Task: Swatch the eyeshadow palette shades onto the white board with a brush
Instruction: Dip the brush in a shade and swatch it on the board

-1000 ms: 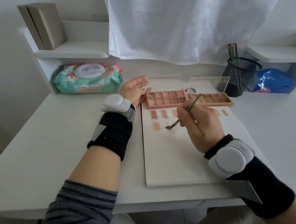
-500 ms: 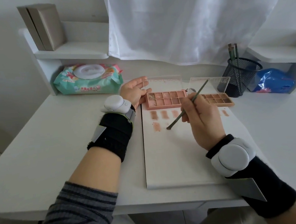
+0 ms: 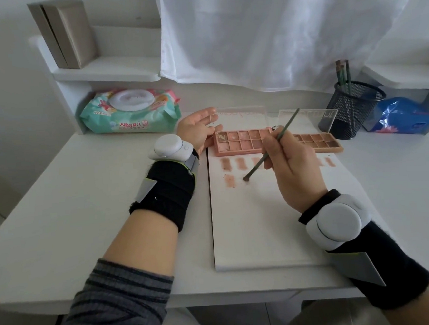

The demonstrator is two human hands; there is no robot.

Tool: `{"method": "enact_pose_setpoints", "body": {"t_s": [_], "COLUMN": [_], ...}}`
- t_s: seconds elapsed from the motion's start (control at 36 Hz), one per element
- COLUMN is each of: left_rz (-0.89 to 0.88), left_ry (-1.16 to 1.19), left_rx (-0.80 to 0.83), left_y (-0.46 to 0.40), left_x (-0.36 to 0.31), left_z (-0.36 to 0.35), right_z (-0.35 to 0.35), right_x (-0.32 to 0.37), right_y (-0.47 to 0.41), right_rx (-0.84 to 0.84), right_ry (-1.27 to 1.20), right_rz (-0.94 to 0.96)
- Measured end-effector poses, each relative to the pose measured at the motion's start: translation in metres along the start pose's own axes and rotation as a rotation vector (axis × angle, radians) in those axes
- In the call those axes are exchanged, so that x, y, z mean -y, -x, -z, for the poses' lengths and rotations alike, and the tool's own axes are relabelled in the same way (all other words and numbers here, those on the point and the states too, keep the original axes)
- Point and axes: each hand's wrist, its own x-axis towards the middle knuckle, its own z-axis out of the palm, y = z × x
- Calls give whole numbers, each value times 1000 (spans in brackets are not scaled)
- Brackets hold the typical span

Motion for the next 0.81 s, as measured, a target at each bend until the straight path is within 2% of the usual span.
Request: {"method": "enact_pose_setpoints", "body": {"t_s": [0.81], "left_rz": [13], "left_ry": [-12], "left_rx": [-11], "left_y": [-1], "left_x": [-1], "left_z": [0], "right_z": [1], "right_x": [0], "right_y": [1], "right_rx": [0], "right_ry": [-12], "right_rz": [-17]}}
